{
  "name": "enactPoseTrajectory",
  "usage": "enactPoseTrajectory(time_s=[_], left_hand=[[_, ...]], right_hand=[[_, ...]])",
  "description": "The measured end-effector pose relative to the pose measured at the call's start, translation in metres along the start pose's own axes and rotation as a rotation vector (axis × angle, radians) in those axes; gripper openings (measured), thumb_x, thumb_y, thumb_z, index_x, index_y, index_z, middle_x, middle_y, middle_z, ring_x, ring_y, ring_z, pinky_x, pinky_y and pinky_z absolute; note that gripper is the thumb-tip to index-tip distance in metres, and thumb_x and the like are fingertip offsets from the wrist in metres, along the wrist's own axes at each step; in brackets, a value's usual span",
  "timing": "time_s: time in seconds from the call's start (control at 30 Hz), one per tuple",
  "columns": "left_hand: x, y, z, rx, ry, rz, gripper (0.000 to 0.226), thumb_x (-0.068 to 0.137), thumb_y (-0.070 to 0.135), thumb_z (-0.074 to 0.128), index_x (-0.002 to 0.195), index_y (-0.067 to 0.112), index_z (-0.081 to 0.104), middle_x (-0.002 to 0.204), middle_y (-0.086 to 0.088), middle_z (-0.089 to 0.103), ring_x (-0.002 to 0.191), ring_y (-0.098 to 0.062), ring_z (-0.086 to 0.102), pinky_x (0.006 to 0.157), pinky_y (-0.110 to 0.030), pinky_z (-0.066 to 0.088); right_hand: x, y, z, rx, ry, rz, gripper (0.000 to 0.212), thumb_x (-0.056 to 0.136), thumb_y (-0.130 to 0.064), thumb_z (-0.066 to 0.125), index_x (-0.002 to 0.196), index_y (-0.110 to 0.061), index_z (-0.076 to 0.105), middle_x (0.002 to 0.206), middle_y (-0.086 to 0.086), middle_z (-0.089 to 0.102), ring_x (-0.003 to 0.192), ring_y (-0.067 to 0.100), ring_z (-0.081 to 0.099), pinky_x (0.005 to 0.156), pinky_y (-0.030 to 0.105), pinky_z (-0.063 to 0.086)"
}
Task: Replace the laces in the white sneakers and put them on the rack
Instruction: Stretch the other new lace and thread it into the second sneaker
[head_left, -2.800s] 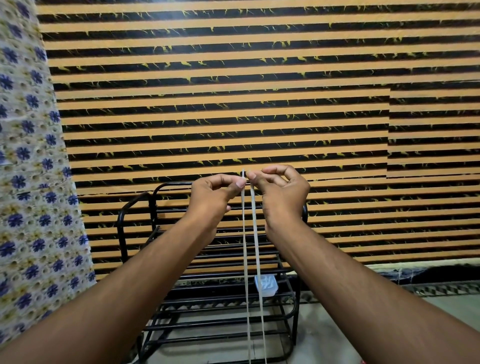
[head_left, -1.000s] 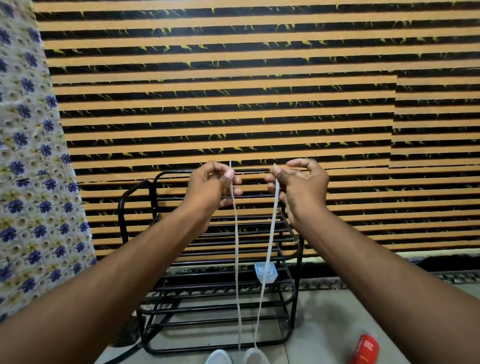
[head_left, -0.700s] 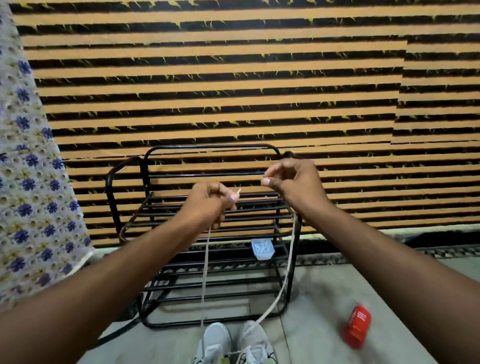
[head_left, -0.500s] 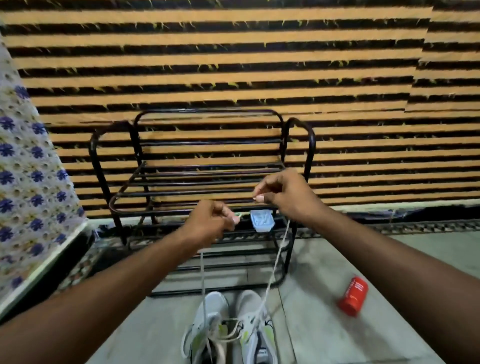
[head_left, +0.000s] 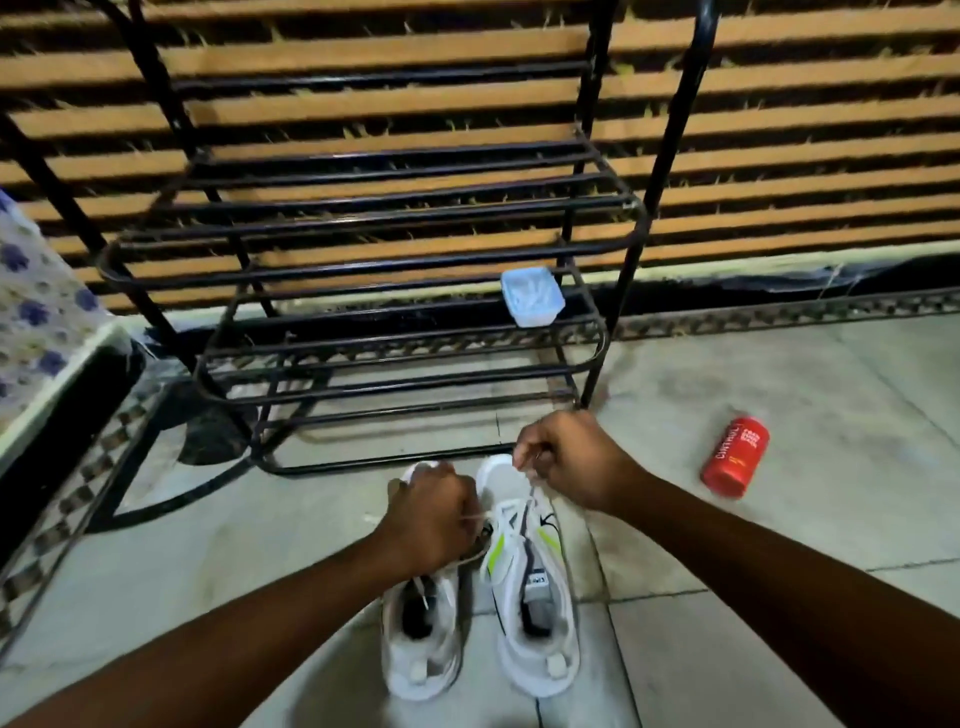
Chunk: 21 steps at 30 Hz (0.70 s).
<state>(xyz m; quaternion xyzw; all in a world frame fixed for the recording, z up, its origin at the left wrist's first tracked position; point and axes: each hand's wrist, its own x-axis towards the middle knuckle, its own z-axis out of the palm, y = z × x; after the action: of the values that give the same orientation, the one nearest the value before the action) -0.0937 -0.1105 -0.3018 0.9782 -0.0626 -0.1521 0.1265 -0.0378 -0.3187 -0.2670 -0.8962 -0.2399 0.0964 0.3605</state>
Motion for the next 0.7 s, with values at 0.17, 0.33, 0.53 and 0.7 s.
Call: enactPoseTrajectory(time_s=[0.17,0.33,0.53,0.7], left_hand=[[0.027,0.002,0.033,-0.224,0.096,0.059,0.023,0.082,0.062,0.053,0.077,0.04,0.058,0.086,0.016,0.058,0.099,-0.021,0.061,0.09,-0.046,0.049],[0.026,0.034,0.04,-0.106,0.104,0.017,0.056,0.075,0.085,0.057,0.085,0.03,0.064,0.105,0.009,0.053,0.11,-0.018,0.043,0.095,-0.042,0.039],[0.039,0.027,0.031,-0.179,-0.038,0.02,0.032,0.078,0.053,0.064,0.078,0.021,0.062,0.088,0.003,0.058,0.1,-0.025,0.062,0.082,-0.036,0.053],[0.058,0.046,-0.018,-0.55,0.036,0.021,0.012,0.082,0.015,0.084,0.082,0.014,0.072,0.065,0.011,0.069,0.067,-0.005,0.069,0.064,-0.019,0.054]], right_hand=[[-0.011,0.025,0.024,-0.009,0.007,0.041,0.029,0.067,-0.029,0.054,0.077,-0.011,0.075,0.074,-0.001,0.074,0.069,0.012,0.071,0.072,0.029,0.058],[-0.019,0.047,0.022,0.024,0.166,0.112,0.017,0.072,-0.003,0.062,0.074,-0.013,0.075,0.068,-0.007,0.071,0.066,0.01,0.067,0.066,0.02,0.05],[-0.035,0.071,0.003,0.14,0.272,0.217,0.031,0.073,0.012,0.065,0.073,-0.019,0.073,0.063,-0.007,0.073,0.063,0.009,0.071,0.065,0.021,0.051],[-0.042,0.08,-0.008,0.3,0.312,0.221,0.021,0.078,0.014,0.069,0.077,-0.007,0.072,0.068,0.009,0.074,0.066,0.02,0.076,0.075,0.044,0.063]])
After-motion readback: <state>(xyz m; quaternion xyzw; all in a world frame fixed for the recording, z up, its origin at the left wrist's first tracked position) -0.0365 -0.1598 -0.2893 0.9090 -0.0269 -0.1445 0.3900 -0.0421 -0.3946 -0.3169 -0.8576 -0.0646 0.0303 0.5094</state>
